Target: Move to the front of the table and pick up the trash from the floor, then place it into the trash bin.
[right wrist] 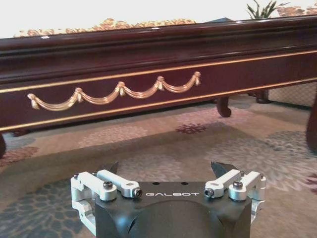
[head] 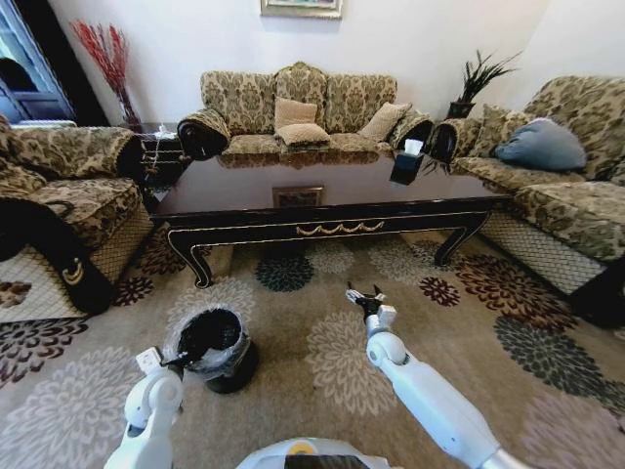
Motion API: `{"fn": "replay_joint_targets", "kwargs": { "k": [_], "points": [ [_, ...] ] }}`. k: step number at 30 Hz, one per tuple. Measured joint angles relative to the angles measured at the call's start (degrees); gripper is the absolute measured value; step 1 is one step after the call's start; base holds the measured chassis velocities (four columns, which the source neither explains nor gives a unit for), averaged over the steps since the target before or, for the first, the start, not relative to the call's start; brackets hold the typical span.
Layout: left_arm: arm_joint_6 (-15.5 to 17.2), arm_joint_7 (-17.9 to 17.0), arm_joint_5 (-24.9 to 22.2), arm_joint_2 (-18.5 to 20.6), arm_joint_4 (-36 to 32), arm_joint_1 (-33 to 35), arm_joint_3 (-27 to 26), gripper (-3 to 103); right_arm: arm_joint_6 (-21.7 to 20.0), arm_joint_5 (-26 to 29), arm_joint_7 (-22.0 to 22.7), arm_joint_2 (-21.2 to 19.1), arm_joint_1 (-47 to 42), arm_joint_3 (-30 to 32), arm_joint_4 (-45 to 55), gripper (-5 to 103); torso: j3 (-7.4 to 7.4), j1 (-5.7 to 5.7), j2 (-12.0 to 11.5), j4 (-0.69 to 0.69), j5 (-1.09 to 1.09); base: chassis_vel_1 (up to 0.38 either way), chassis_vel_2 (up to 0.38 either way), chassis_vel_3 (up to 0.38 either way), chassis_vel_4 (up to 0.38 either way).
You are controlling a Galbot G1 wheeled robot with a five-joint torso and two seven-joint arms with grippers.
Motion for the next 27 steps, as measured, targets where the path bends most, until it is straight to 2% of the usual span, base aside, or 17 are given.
{"fn": "replay_joint_targets", "kwargs": {
  "k": [3,5,7,9,10,11,14,16,19,20,21,23,24,25,26,27],
  "points": [
    [-0.02,-0.51,-0.67,-0.02,0.28,-0.3,0.46,1,-0.05,-0.66,-0.07,0.21,-1.26,1.02,0.24,100,0.0,0.0,0.0,0.0,0.0,0.0,0.0,0.0,0.0],
    [-0.07,-1.04,-1.34,-0.2,0.28,-0.37,0.74,10,-0.09,-0.92,-0.12,0.42,-2.07,1.73,0.79,100,-0.01,0.0,0.0,-0.02,0.01,0.0,0.0,0.0,0.0],
    [-0.07,-1.15,-1.42,-0.21,0.26,-0.27,0.73,10,-0.14,-0.94,-0.13,0.46,-2.48,2.0,1.19,100,-0.01,0.0,0.0,-0.02,0.01,0.0,0.0,0.0,0.0],
    [-0.07,-1.25,-1.5,-0.21,-0.64,0.28,0.63,21,-0.33,-0.99,-0.13,0.47,-3.4,2.52,2.11,100,-0.01,0.0,0.0,0.0,0.0,0.0,0.0,0.0,0.0],
    [-0.07,-1.25,-1.5,-0.21,-0.64,0.28,0.63,21,-0.33,-0.99,-0.13,0.47,-3.4,2.52,2.11,100,-0.01,0.0,0.0,0.0,0.0,0.0,0.0,0.0,0.0],
    [-0.07,-1.25,-1.5,-0.16,-1.06,0.48,0.53,26,-0.36,-1.01,-0.13,0.47,-3.55,2.65,2.32,100,0.0,0.0,0.0,0.0,0.0,0.0,0.0,0.0,0.0],
    [-0.05,-1.16,-0.71,0.66,-6.39,2.87,-0.42,42,-0.53,-1.08,-0.03,0.46,-4.92,4.1,4.13,100,0.0,0.0,0.0,0.0,-0.01,0.0,0.0,0.0,0.0],
    [-0.04,-1.21,-0.51,0.84,-7.65,3.39,-0.66,42,-0.58,-1.04,-0.01,0.46,-5.24,4.46,4.53,100,0.0,0.0,0.0,0.01,0.0,0.0,0.0,0.0,0.0],
    [-0.05,0.09,1.42,2.35,-16.55,7.78,-2.31,59,-0.97,-0.87,-0.14,0.59,-7.85,7.84,6.98,100,-0.01,0.0,0.01,0.02,0.02,0.0,0.0,0.0,0.0],
    [-0.05,0.09,1.42,2.35,-16.55,7.78,-2.31,59,-0.97,-0.87,-0.14,0.59,-7.85,7.84,6.98,100,-0.01,0.0,0.01,0.02,0.02,0.0,0.0,0.0,0.0],
    [-0.49,1.84,4.34,3.01,-18.88,9.87,-3.09,65,-0.97,-1.73,-0.28,0.59,-9.55,9.7,8.45,100,-0.01,0.0,0.0,0.01,0.03,0.0,0.0,0.0,0.0],
    [-4.0,6.62,12.46,3.76,-20.34,13.22,-4.17,76,-0.87,-4.71,-0.92,0.05,-12.8,12.46,11.56,100,0.0,0.0,0.0,0.0,0.01,0.0,0.0,0.0,0.0],
    [-6.36,9.38,16.19,3.93,-20.56,14.82,-4.65,76,-0.83,-5.9,-1.4,-0.26,-14.46,13.57,13.14,100,0.0,-0.01,0.01,0.0,-0.01,0.0,0.0,0.0,0.0],
    [-6.36,9.38,16.19,3.93,-20.56,14.82,-4.65,76,-0.83,-5.9,-1.4,-0.26,-14.46,13.57,13.14,100,0.0,-0.01,0.01,0.0,-0.01,0.0,0.0,0.0,0.0],
    [-11.34,14.09,22.1,4.06,-20.91,17.8,-5.28,81,-0.62,-7.54,-2.3,-0.64,-17.48,15.49,16.02,100,0.0,0.0,0.0,0.0,-0.02,0.0,0.0,0.0,0.0],
    [-15.49,17.43,25.65,3.98,-21.18,19.86,-5.46,86,-0.22,-8.58,-2.93,-0.71,-19.56,16.81,17.94,100,-0.01,-0.01,0.0,0.0,0.0,0.0,0.0,0.0,0.0]
  ]
}}
